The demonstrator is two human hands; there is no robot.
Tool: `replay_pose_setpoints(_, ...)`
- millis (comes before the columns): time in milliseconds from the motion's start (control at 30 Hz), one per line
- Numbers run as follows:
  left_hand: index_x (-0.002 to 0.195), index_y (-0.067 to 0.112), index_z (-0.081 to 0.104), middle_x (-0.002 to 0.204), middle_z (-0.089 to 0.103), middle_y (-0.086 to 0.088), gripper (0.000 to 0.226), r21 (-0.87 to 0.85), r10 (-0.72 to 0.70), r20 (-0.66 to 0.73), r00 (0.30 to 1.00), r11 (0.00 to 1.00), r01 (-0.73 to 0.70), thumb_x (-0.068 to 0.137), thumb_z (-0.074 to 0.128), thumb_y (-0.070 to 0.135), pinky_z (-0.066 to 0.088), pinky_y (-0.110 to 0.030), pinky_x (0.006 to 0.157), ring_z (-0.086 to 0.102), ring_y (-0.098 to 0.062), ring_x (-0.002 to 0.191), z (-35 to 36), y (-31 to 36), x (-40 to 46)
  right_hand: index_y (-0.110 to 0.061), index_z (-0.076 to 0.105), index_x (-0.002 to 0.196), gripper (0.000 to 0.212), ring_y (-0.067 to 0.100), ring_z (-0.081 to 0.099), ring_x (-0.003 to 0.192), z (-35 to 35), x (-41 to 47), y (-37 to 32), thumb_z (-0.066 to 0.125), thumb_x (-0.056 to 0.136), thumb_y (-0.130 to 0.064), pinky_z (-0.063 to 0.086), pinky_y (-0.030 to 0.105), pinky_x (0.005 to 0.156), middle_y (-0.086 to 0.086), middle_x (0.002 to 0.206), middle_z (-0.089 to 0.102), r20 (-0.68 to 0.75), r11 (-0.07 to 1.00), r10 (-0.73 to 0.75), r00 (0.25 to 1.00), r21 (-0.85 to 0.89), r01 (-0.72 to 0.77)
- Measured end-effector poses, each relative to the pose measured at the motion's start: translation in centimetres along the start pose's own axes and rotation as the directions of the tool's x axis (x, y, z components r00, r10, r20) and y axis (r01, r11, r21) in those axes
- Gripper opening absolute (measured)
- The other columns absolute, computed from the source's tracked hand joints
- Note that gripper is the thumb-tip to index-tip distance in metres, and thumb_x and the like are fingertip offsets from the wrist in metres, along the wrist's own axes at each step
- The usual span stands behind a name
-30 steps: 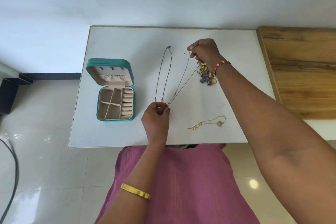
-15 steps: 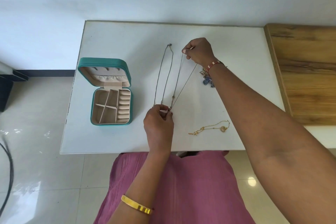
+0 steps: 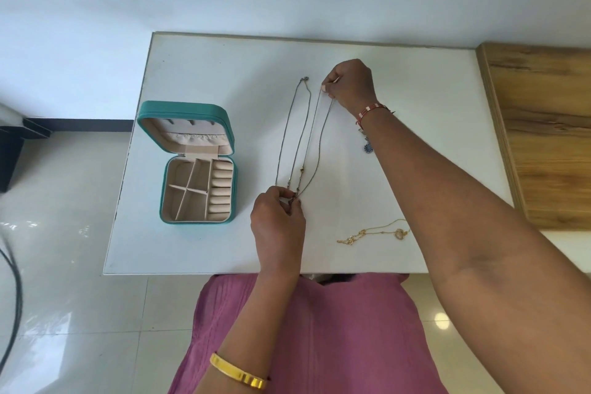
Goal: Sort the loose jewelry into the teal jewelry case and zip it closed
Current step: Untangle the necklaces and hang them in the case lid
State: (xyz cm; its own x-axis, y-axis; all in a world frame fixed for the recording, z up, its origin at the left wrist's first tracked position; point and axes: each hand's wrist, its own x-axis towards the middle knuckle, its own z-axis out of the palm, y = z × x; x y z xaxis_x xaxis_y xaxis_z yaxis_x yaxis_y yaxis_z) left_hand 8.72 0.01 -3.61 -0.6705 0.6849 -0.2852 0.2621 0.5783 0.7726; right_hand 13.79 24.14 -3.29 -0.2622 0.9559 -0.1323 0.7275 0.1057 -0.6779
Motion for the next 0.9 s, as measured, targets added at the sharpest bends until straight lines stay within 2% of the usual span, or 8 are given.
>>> replay_pose_setpoints(167, 0.088, 0.010, 0.061, 0.069, 0.054, -0.003, 0.007, 0.017, -0.004, 0.005, 1.000, 1.000, 0.004, 0.082, 0.059, 0.007, 0.039, -0.024, 0.067, 0.050, -0.019, 0.069, -0.1, 0.0, 0.1, 0.003, 0.069, 0.080, 0.008, 0.002, 0.045, 0.055, 0.3, 0.3, -0.2, 0.070, 0.074, -0.002, 0.028, 0.000, 0.048, -0.013, 0.056, 0.047, 0.000, 0.996, -0.034, 0.999, -0.077, 0.034)
replay_pose_setpoints(300, 0.092, 0.008, 0.061, 0.067, 0.052, 0.000, 0.010, 0.014, -0.005, 0.008, 1.000, 1.000, 0.005, 0.083, 0.058, 0.007, 0.038, -0.023, 0.067, 0.049, -0.017, 0.069, -0.1, 0.0, 0.2, 0.002, 0.070, 0.083, 0.011, 0.014, 0.052, 0.071, 0.4, 0.6, -0.4, 0.070, 0.072, 0.000, 0.035, 0.015, 0.055, 0.000, 0.071, 0.058, -0.011, 0.997, -0.042, 0.999, -0.071, 0.042)
replay_pose_setpoints(467, 0.098, 0.009, 0.059, 0.062, 0.048, 0.006, 0.015, 0.011, 0.015, 0.022, 1.000, 1.000, -0.016, 0.083, 0.060, 0.008, 0.039, -0.023, 0.069, 0.050, -0.016, 0.069, -0.3, -0.1, 0.2, 0.002, 0.071, 0.083, 0.012, 0.005, 0.047, 0.057, 0.5, 0.7, -0.2, 0.072, 0.072, -0.003, 0.030, 0.001, 0.050, -0.004, 0.066, 0.059, -0.004, 0.998, -0.030, 1.000, -0.049, 0.030)
replay_pose_setpoints(567, 0.101, 0.010, 0.058, 0.061, 0.051, 0.005, 0.019, -0.003, 0.004, 0.037, 0.999, 1.000, -0.004, 0.083, 0.062, 0.010, 0.040, -0.024, 0.068, 0.054, -0.018, 0.069, -0.6, -0.1, 0.2, 0.004, 0.070, 0.082, 0.011, 0.012, 0.054, 0.067, 0.3, 0.4, -0.3, 0.070, 0.074, -0.003, 0.037, 0.011, 0.055, 0.011, 0.084, 0.070, -0.048, 0.999, -0.041, 0.998, -0.003, 0.041)
replay_pose_setpoints(633, 0.102, 0.011, 0.059, 0.059, 0.051, 0.006, 0.019, -0.017, -0.010, 0.034, 0.999, 1.000, 0.010, 0.083, 0.062, 0.011, 0.041, -0.025, 0.068, 0.055, -0.018, 0.067, -1.0, -0.1, 0.1, 0.005, 0.070, 0.080, 0.009, 0.011, 0.055, 0.067, 0.1, -0.2, -0.5, 0.068, 0.075, -0.002, 0.038, 0.014, 0.062, 0.012, 0.087, 0.071, -0.099, 0.998, -0.060, 0.993, 0.030, 0.064)
replay_pose_setpoints(767, 0.100, 0.012, 0.060, 0.059, 0.051, 0.009, 0.015, -0.026, -0.004, 0.045, 0.999, 1.000, 0.005, 0.086, 0.059, 0.014, 0.037, -0.024, 0.065, 0.051, -0.011, 0.062, -1.5, 0.3, -0.7, 0.005, 0.069, 0.077, 0.007, -0.007, 0.050, 0.051, -0.6, -2.6, -0.8, 0.066, 0.076, -0.002, 0.034, 0.003, 0.056, -0.005, 0.067, 0.061, -0.170, 0.989, -0.066, 0.983, 0.117, 0.087)
replay_pose_setpoints(833, 0.099, 0.013, 0.061, 0.060, 0.052, 0.010, 0.013, -0.030, 0.008, 0.086, 0.996, 1.000, -0.006, 0.086, 0.058, 0.015, 0.036, -0.022, 0.065, 0.052, -0.009, 0.062, -1.8, 0.8, -1.4, 0.003, 0.070, 0.075, 0.007, -0.010, 0.051, 0.049, -1.1, -4.8, -0.9, 0.067, 0.076, -0.003, 0.038, 0.007, 0.057, -0.012, 0.061, 0.057, -0.196, 0.982, -0.047, 0.980, 0.172, 0.081)
replay_pose_setpoints(900, 0.096, 0.014, 0.062, 0.062, 0.054, 0.008, 0.011, -0.053, 0.014, 0.143, 0.990, 0.999, -0.006, 0.087, 0.057, 0.016, 0.040, -0.023, 0.066, 0.058, -0.014, 0.067, -2.1, 1.4, -2.3, 0.001, 0.070, 0.076, 0.006, -0.007, 0.054, 0.052, -1.6, -7.4, -0.9, 0.068, 0.077, -0.004, 0.047, 0.019, 0.061, -0.009, 0.063, 0.060, -0.199, 0.969, -0.022, 0.980, 0.237, 0.070)
